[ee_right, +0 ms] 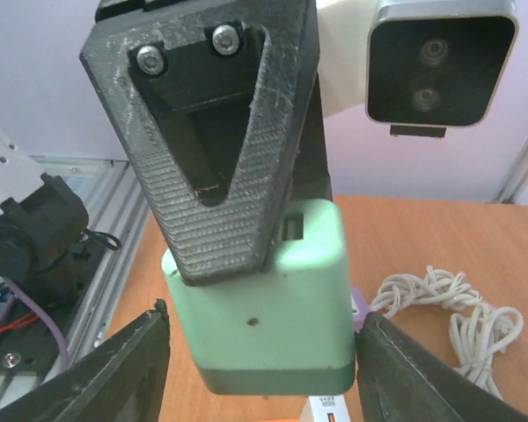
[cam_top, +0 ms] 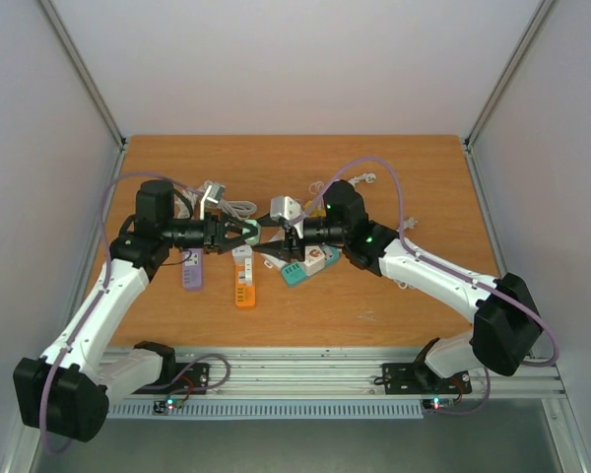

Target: Insert the plug

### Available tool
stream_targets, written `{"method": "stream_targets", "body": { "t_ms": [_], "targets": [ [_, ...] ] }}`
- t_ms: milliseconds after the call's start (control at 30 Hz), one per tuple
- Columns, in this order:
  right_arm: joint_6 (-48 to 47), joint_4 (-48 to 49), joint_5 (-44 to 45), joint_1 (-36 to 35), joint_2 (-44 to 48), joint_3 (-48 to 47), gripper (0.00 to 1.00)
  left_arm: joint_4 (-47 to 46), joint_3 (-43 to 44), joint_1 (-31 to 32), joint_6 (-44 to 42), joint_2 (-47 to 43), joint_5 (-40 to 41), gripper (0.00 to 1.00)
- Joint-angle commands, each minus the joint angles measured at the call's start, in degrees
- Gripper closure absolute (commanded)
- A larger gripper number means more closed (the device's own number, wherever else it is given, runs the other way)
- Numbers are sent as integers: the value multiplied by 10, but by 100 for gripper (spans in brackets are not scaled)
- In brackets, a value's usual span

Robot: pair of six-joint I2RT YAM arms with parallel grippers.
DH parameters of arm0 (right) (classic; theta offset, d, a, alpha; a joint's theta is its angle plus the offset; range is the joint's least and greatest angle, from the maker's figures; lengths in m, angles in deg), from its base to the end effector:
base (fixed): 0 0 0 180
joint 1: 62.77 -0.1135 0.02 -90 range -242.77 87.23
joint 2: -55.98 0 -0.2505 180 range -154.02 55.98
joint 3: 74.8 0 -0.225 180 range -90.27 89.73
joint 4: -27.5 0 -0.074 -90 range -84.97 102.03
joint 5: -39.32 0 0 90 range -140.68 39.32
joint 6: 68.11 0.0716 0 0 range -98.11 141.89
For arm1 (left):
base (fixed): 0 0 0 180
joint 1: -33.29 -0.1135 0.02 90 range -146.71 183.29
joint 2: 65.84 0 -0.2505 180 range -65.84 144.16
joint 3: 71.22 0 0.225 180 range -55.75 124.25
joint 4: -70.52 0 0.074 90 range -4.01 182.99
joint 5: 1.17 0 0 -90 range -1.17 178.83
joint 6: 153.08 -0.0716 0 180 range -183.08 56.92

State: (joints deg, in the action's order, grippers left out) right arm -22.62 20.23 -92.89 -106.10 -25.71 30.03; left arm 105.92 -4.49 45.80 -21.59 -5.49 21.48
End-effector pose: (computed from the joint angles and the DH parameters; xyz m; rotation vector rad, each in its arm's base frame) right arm 0.2076 0.2619 0.3055 -1.5653 0.8762 0.6488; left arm 0.1892 -0.1097 0.3069 0.2657 2.1856 -1.7647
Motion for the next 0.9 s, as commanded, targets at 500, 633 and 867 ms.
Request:
{"method": "stream_targets", "body": {
  "t_ms": [500,633,867],
  "targets": [
    [-46,-63,33,-4,-28,-51,69,55,29,1,-29,11,27,19],
    [-83,-130,80,-16,-29,-70,69,169,74,1,-105,12,173,10],
    [-143,-218,193,-53,-51,-114,69,268,102,1,-189,35,216,18]
  ]
}}
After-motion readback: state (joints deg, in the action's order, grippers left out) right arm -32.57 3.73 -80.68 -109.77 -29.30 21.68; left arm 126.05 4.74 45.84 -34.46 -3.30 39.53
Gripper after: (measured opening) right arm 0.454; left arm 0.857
